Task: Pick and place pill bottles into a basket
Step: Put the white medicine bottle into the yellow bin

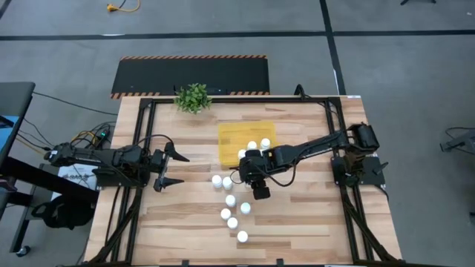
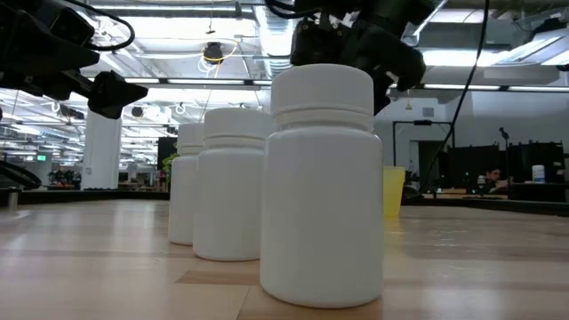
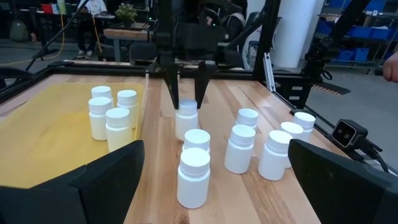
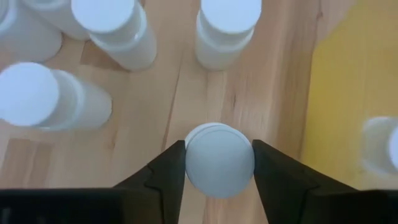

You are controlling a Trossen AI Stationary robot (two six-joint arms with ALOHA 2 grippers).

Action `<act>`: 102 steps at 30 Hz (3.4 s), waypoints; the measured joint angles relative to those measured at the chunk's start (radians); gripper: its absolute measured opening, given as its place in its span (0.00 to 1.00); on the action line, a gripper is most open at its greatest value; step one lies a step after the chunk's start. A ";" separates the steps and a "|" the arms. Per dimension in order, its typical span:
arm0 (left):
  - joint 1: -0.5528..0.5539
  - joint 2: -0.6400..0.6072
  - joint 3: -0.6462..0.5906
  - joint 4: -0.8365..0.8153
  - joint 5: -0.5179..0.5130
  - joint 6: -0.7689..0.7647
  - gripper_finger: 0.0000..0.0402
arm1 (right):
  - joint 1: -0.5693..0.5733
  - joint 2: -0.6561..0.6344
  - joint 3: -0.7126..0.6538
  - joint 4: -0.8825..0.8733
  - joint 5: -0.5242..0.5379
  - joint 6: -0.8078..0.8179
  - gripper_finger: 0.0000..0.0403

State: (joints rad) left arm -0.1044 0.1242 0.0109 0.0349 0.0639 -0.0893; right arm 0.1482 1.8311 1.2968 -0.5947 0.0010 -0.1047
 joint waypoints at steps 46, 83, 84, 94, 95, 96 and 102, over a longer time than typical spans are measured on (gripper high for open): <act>0.000 0.000 0.000 0.000 0.000 -0.002 0.96 | -0.204 -0.365 -0.066 -0.362 0.106 -0.019 0.40; 0.000 0.000 0.000 0.000 0.000 -0.004 0.96 | -0.269 -0.286 -0.162 -0.223 0.076 -0.064 0.41; 0.000 0.000 0.000 0.000 0.000 -0.006 0.96 | -0.269 -0.280 -0.164 -0.226 0.076 -0.064 0.41; 0.000 0.000 0.000 0.000 0.000 -0.005 0.96 | -0.269 -0.238 -0.161 -0.214 0.073 -0.079 0.43; 0.000 0.000 0.000 0.000 0.000 -0.002 0.96 | -0.269 -0.239 -0.161 -0.212 0.073 -0.079 0.43; 0.000 0.000 0.000 0.000 0.000 0.001 0.96 | -0.269 -0.239 -0.161 -0.212 0.073 -0.079 0.42; 0.000 0.000 0.000 0.000 0.000 -0.005 0.96 | -0.269 -0.239 -0.161 -0.238 0.073 -0.080 0.41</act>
State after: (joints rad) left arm -0.1046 0.1246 0.0111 0.0351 0.0639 -0.0941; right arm -0.1204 1.5925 1.1358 -0.8329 0.0738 -0.1844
